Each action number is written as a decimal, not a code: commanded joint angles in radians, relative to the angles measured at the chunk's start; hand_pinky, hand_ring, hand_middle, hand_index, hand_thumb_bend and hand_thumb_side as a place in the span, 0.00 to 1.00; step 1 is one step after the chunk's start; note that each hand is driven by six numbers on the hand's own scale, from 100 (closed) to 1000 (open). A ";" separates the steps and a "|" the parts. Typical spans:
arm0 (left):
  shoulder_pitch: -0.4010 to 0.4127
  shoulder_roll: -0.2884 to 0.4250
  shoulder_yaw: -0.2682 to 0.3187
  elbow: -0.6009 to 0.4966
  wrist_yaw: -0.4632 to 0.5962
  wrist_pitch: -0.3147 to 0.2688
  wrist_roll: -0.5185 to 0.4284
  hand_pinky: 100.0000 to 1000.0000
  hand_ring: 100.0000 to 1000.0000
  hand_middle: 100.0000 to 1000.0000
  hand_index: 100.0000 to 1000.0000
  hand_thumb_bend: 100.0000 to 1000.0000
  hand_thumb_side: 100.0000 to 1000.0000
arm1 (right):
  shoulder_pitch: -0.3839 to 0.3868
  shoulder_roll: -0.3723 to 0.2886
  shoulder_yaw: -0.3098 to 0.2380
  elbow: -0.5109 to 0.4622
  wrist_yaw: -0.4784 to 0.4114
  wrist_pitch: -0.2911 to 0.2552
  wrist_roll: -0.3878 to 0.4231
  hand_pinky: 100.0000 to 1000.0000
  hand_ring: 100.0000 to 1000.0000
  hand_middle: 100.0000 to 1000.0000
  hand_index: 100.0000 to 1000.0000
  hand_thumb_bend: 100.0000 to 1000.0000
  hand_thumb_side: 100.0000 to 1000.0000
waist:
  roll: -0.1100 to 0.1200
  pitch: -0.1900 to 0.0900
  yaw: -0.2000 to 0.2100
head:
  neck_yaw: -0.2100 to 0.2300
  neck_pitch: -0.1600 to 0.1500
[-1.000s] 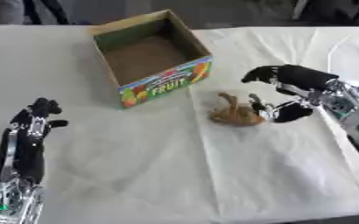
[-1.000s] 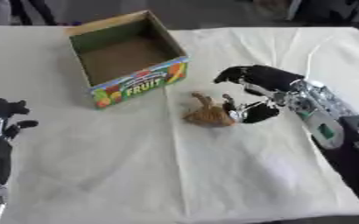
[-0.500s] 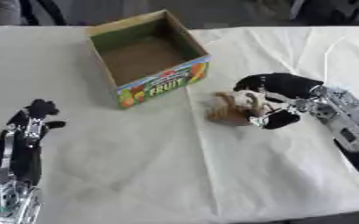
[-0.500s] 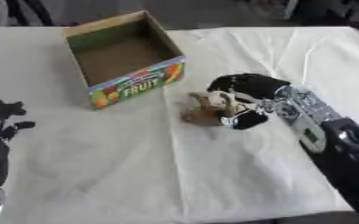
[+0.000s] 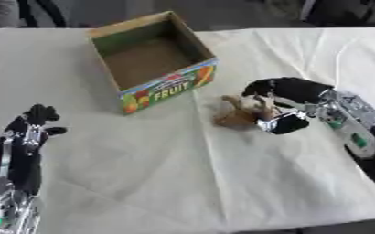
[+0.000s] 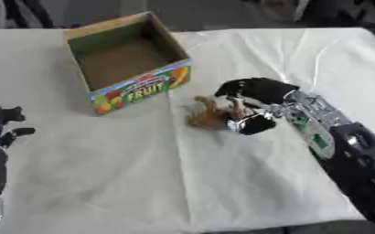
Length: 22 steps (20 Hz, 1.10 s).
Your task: Pick up objects on the table and place them in the box.
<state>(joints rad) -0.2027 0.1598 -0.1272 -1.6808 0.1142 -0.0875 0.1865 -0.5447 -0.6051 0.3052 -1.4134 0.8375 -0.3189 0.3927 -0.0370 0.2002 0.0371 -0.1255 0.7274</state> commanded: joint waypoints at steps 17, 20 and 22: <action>-0.006 0.018 -0.002 -0.012 -0.001 -0.003 -0.003 0.57 0.86 0.48 0.59 0.51 0.64 | 0.022 -0.034 -0.008 -0.100 -0.015 0.037 0.096 0.87 0.94 0.95 0.98 0.02 0.70 | -0.003 -0.015 -0.001 | -0.013 -0.015; -0.006 0.018 -0.002 -0.011 0.000 -0.003 -0.003 0.57 0.86 0.48 0.59 0.51 0.65 | 0.016 -0.016 -0.007 -0.064 0.035 0.031 0.074 0.87 0.94 0.95 0.98 0.04 0.70 | -0.001 -0.015 0.000 | -0.016 -0.015; -0.006 0.017 -0.003 -0.011 0.001 -0.003 -0.004 0.57 0.86 0.48 0.59 0.51 0.65 | 0.009 -0.003 -0.005 -0.034 0.064 0.026 0.058 0.87 0.94 0.95 0.98 0.05 0.71 | 0.000 -0.015 0.000 | -0.018 -0.016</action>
<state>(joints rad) -0.2025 0.1598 -0.1273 -1.6807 0.1144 -0.0879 0.1859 -0.5170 -0.5977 0.3064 -1.4550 0.8782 -0.2910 0.4617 -0.0386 0.2002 0.0371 -0.1393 0.7198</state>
